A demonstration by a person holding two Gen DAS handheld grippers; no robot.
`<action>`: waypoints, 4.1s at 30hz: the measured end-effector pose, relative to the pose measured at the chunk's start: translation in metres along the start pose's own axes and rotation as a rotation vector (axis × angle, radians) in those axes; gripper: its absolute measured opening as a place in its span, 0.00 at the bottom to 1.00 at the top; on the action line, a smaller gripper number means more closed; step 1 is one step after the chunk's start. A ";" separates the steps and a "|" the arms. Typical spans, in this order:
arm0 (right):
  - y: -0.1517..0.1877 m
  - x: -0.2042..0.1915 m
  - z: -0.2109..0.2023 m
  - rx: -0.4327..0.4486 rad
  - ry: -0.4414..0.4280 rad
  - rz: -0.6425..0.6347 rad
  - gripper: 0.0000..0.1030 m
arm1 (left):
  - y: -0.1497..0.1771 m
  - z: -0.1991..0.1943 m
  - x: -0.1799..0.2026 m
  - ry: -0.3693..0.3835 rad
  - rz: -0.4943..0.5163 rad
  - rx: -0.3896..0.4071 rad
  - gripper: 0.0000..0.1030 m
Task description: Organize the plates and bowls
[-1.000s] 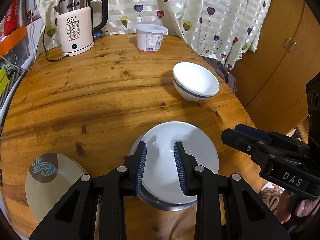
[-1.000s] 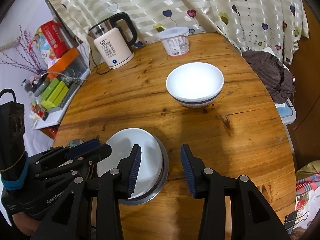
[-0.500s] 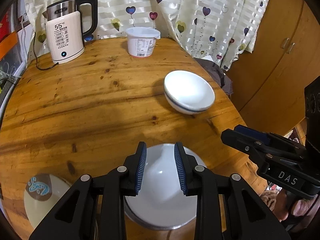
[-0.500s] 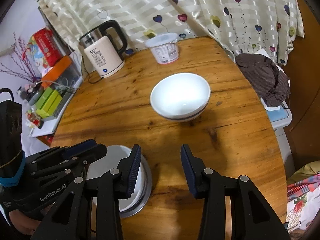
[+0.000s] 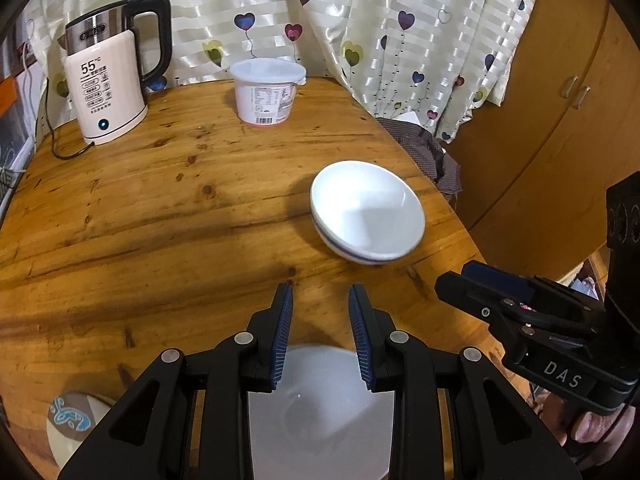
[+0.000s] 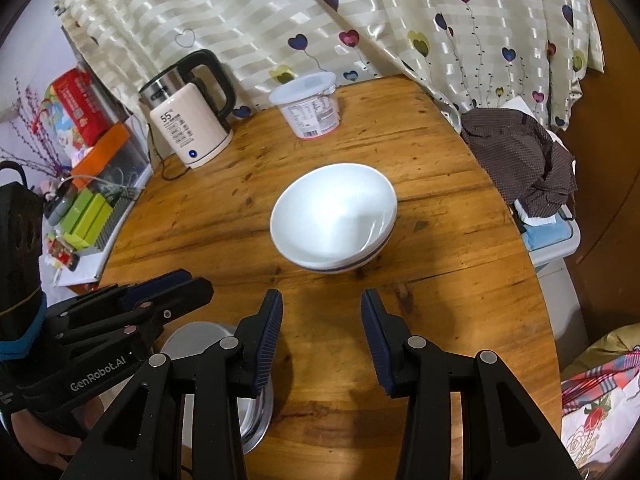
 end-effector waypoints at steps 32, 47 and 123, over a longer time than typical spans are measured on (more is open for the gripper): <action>-0.050 0.034 0.055 -0.014 0.047 0.064 0.30 | -0.048 0.076 -0.014 0.103 -0.011 -0.071 0.29; -0.056 0.037 0.072 -0.023 0.052 0.063 0.20 | -0.050 0.090 -0.017 0.121 -0.024 -0.070 0.28; 0.040 -0.060 -0.034 0.025 -0.044 -0.053 0.19 | 0.052 -0.062 -0.022 0.047 -0.084 0.045 0.27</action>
Point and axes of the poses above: each gripper's, at about its wrist camera, not at the fingertips, and z roughly the way its jaws point, x to its right, y to its underside, the point moved 3 cm from there along z, roughly the way its jaws point, and after that the axes turned 14 degrees about z, right-handed, at the moved point
